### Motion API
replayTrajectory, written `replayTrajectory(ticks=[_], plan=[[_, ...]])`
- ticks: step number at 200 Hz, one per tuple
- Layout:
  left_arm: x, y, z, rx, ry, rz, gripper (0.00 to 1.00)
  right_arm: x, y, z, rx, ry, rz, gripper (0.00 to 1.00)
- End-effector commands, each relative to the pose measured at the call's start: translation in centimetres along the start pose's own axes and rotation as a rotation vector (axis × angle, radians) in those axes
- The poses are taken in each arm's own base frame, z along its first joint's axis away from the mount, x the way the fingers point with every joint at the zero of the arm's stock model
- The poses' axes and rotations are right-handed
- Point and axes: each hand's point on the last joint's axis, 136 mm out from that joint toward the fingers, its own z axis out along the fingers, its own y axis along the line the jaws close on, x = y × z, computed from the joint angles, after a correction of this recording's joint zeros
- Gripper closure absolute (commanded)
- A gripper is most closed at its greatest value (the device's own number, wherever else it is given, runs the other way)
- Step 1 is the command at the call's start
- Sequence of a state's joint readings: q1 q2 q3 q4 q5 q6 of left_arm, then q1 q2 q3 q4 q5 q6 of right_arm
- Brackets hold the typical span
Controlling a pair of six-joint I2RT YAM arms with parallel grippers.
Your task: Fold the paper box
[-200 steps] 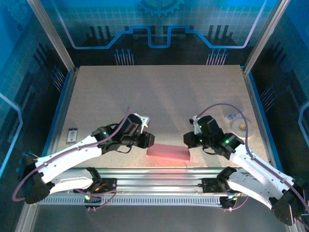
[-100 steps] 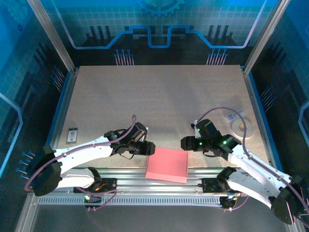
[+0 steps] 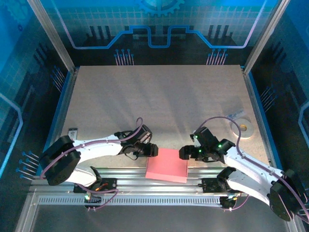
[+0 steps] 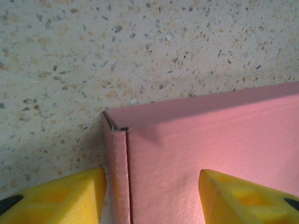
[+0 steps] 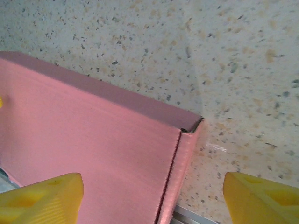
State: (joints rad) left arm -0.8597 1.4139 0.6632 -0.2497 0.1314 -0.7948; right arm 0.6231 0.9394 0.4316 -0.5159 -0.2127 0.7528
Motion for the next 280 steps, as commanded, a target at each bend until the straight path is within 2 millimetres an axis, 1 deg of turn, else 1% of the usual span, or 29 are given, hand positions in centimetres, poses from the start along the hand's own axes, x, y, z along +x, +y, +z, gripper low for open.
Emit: replayTrajectory(ticks=[1,22,46,56,77,109,133,151,161,181,196,214,245,263,280], plan=[[-0.2,-1.0,0.5,0.052,0.009,-0.030,0.44,-0.3,1.7,0.7,-0.100,0.001,0.001,0.20],[-0.5,-1.3,0.9,0.075,0.005,-0.055,0.45,-0.7,2.2,1.1,-0.116,-0.006,-0.005,0.22],[-1.4,-1.9,0.9,0.121,-0.013,-0.095,0.46,-1.9,2.7,1.1,-0.129,-0.048,-0.013,0.24],[-2.0,-1.9,0.9,0.129,-0.025,-0.108,0.46,-2.8,2.9,0.8,-0.132,-0.072,-0.018,0.25],[-3.7,-1.7,0.2,0.133,-0.070,-0.136,0.46,-4.8,3.4,0.4,-0.137,-0.117,-0.024,0.25],[-7.0,-0.6,-0.8,0.121,-0.157,-0.161,0.46,-8.1,4.3,0.3,-0.155,-0.162,-0.037,0.24],[-9.0,0.9,-1.0,0.101,-0.199,-0.180,0.46,-10.5,4.9,0.5,-0.142,-0.177,-0.062,0.21],[-10.5,1.8,-1.5,0.103,-0.231,-0.188,0.41,-11.7,4.6,0.8,-0.120,-0.181,-0.058,0.18],[-11.0,2.3,-1.8,0.095,-0.239,-0.184,0.36,-12.0,4.2,1.1,-0.106,-0.180,-0.049,0.14],[-10.8,3.1,-2.3,0.068,-0.237,-0.169,0.31,-11.7,3.2,1.3,-0.086,-0.179,-0.035,0.08],[-10.1,3.6,-2.8,0.057,-0.237,-0.158,0.16,-11.0,2.5,1.1,-0.071,-0.176,-0.035,0.02],[-8.9,3.5,-3.4,0.087,-0.231,-0.132,0.01,-9.8,2.2,0.8,-0.078,-0.165,-0.051,0.01],[-6.5,3.3,-4.7,0.137,-0.215,-0.100,0.01,-7.3,2.7,0.3,-0.141,-0.124,-0.098,0.00],[-5.2,3.3,-5.1,0.173,-0.198,-0.093,0.01,-6.1,3.0,0.0,-0.182,-0.108,-0.112,0.00],[-4.1,2.4,-5.1,0.225,-0.158,-0.076,0.01,-5.3,3.8,0.0,-0.237,-0.080,-0.124,0.00]])
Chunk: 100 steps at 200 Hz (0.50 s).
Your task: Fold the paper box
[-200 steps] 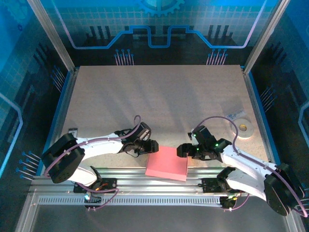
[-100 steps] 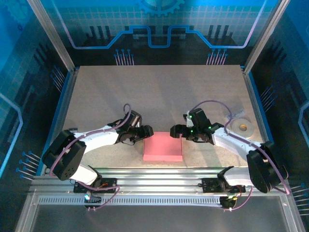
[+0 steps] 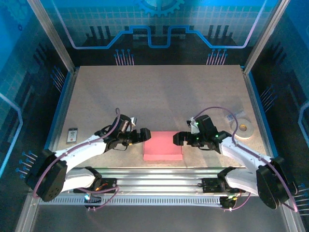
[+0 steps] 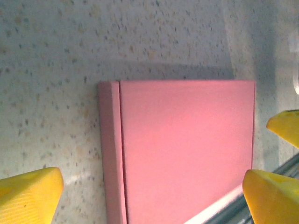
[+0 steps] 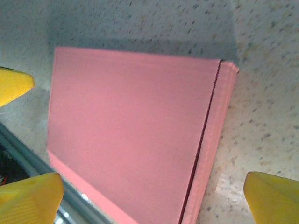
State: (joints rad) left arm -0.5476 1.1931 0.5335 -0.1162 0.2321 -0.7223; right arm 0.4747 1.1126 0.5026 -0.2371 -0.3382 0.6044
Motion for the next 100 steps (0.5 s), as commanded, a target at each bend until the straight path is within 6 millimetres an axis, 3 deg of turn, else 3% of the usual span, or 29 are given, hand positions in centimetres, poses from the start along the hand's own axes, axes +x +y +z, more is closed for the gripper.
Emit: replayTrajectory(ticks=[1,44,100], plan=[[2.5,-0.6,-0.3,0.064,0.093,0.028,0.01,1.9,1.1,0.0,-0.086,0.066,-0.019,0.00],[4.5,-1.8,0.6,0.086,0.165,0.044,0.01,3.4,1.7,0.9,-0.073,0.125,-0.055,0.00],[4.6,-1.5,1.1,0.055,0.163,0.044,0.01,3.7,0.5,1.0,0.002,0.107,-0.043,0.00]])
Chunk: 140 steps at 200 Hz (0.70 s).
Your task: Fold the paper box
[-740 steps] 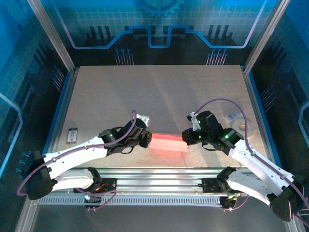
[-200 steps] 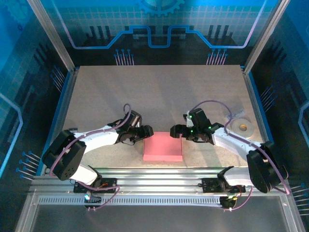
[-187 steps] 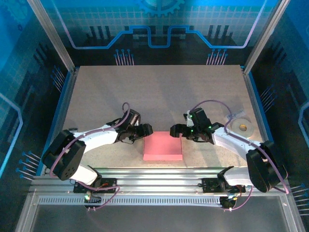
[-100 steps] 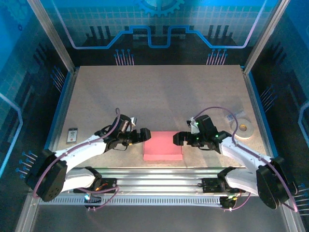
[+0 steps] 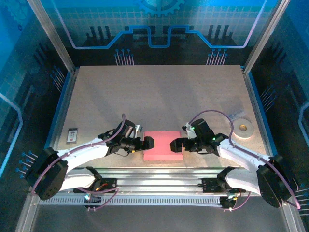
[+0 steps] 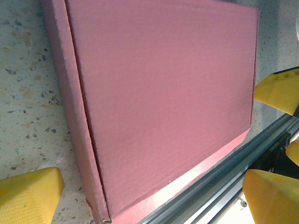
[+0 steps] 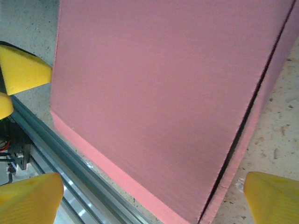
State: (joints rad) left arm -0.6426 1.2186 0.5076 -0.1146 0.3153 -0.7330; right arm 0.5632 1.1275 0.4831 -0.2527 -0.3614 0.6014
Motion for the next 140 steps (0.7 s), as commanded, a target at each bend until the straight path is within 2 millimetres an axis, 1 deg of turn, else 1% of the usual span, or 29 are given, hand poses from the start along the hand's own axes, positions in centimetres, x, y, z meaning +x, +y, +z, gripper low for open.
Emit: replayTrajectory(ticks=[1,65,77,109,123,140], plan=[[0.1,-0.4,0.1,0.011,0.009,0.004,0.01,0.6,-0.5,0.0,0.026,0.004,0.005,0.00],[0.7,-1.3,0.7,0.044,0.054,0.018,0.01,1.5,-0.1,1.0,-0.014,0.040,0.005,0.00],[0.6,-1.5,0.7,0.051,0.054,0.015,0.01,1.4,0.1,1.1,-0.022,0.034,0.003,0.00],[0.2,-2.8,0.5,0.100,0.048,0.018,0.01,1.0,0.5,1.1,-0.039,0.018,0.003,0.00],[-0.1,-3.3,0.2,0.114,0.043,0.020,0.01,0.6,0.8,0.8,-0.046,0.002,0.000,0.00],[-0.6,-4.5,-0.5,0.142,0.030,0.028,0.01,-0.3,1.5,0.2,-0.058,-0.032,-0.012,0.00]])
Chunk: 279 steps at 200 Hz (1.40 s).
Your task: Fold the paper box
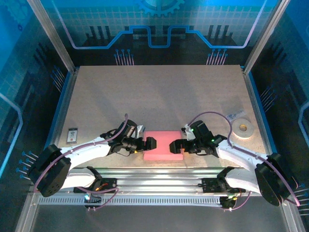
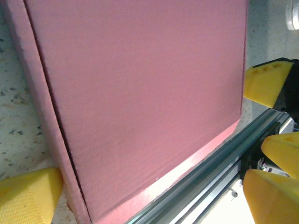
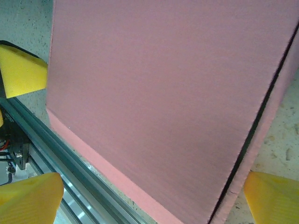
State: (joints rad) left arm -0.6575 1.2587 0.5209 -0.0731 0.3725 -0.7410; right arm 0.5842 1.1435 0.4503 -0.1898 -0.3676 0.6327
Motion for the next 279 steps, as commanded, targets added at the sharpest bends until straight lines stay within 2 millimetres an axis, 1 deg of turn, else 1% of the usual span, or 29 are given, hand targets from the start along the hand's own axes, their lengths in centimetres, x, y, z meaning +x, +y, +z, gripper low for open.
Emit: replayTrajectory(ticks=[1,30,68,92,119,149,180,204,233,279], plan=[[-1.1,-3.4,-1.1,0.091,-0.013,0.022,0.01,-0.9,1.5,-0.7,-0.040,-0.039,-0.022,0.00],[-2.5,-5.2,-2.5,0.123,-0.054,0.025,0.01,-2.7,2.8,-2.2,-0.054,-0.098,-0.032,0.01],[-4.9,-5.7,-3.7,0.131,-0.092,-0.033,0.01,-5.8,3.6,-4.8,-0.044,-0.182,-0.012,0.00],[-6.3,-6.4,-3.9,0.135,-0.099,-0.050,0.01,-7.5,4.1,-5.6,-0.053,-0.208,0.002,0.00],[-8.1,-6.8,-4.0,0.129,-0.122,-0.078,0.01,-9.2,3.7,-5.9,-0.037,-0.232,0.025,0.01],[-11.0,-6.9,-4.5,0.129,-0.162,-0.110,0.01,-11.1,3.3,-6.0,-0.036,-0.253,0.061,0.01],[-13.4,-7.2,-4.1,0.124,-0.162,-0.117,0.01,-12.9,3.3,-5.8,-0.036,-0.251,0.084,0.01],[-14.6,-7.0,-3.6,0.115,-0.159,-0.119,0.01,-13.8,3.2,-5.5,-0.035,-0.253,0.089,0.01],[-15.8,-6.2,-3.0,0.110,-0.155,-0.143,0.01,-14.8,3.0,-5.3,-0.030,-0.260,0.100,0.00],[-16.8,-6.0,-2.9,0.110,-0.152,-0.153,0.01,-15.1,2.3,-4.9,-0.015,-0.253,0.123,0.00]])
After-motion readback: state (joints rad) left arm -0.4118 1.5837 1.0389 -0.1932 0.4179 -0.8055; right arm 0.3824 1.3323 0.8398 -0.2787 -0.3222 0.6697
